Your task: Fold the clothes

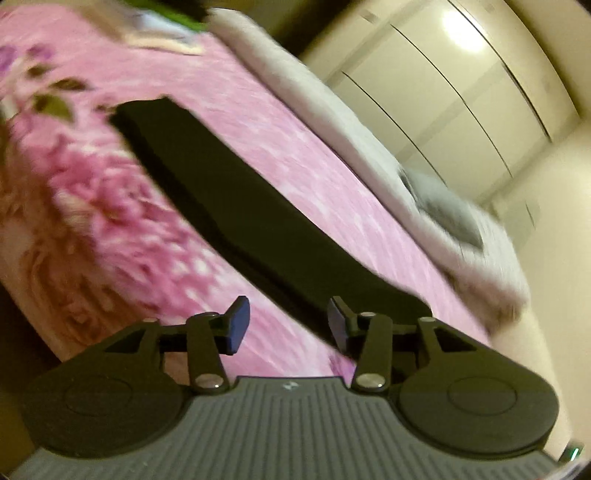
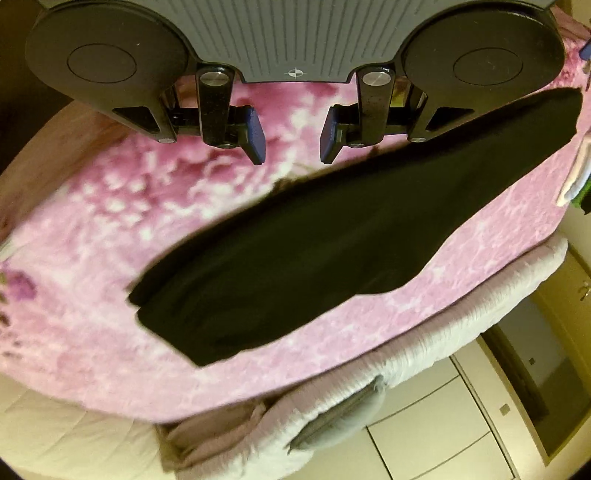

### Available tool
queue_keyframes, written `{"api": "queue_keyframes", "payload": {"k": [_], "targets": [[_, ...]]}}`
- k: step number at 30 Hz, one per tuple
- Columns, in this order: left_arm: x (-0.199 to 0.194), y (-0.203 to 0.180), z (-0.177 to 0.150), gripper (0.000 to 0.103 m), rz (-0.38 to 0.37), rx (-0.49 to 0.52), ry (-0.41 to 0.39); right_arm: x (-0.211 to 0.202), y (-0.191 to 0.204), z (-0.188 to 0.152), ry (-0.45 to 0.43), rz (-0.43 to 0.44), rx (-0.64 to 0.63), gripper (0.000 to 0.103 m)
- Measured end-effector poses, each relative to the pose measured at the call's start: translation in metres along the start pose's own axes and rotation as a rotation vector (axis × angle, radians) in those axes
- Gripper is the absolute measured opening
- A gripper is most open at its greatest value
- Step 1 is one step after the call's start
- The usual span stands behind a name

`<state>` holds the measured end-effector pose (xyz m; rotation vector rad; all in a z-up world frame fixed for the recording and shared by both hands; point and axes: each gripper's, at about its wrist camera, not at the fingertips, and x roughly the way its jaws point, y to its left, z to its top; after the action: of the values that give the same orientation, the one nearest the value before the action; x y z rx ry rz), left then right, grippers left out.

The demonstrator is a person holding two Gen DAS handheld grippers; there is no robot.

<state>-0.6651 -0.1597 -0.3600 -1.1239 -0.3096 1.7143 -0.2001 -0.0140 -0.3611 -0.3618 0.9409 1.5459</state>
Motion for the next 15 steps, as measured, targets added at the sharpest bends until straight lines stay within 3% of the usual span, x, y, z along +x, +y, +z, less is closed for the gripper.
{"api": "queue_keyframes", "payload": {"k": [7,10,15], "targets": [[0.042,0.073,0.062,0.043,0.071,-0.255,-0.082,0.049,0.005,0.010,0.041,-0.033,0.064,0.037],[0.058,0.088,0.083,0.045,0.095,-0.310,-0.102,0.064,0.002,0.019,0.038,-0.039,0.120,0.037],[0.071,0.101,0.103,0.047,0.199,-0.373,-0.094,0.081,0.000,0.039,0.043,-0.071,0.177,0.037]]}}
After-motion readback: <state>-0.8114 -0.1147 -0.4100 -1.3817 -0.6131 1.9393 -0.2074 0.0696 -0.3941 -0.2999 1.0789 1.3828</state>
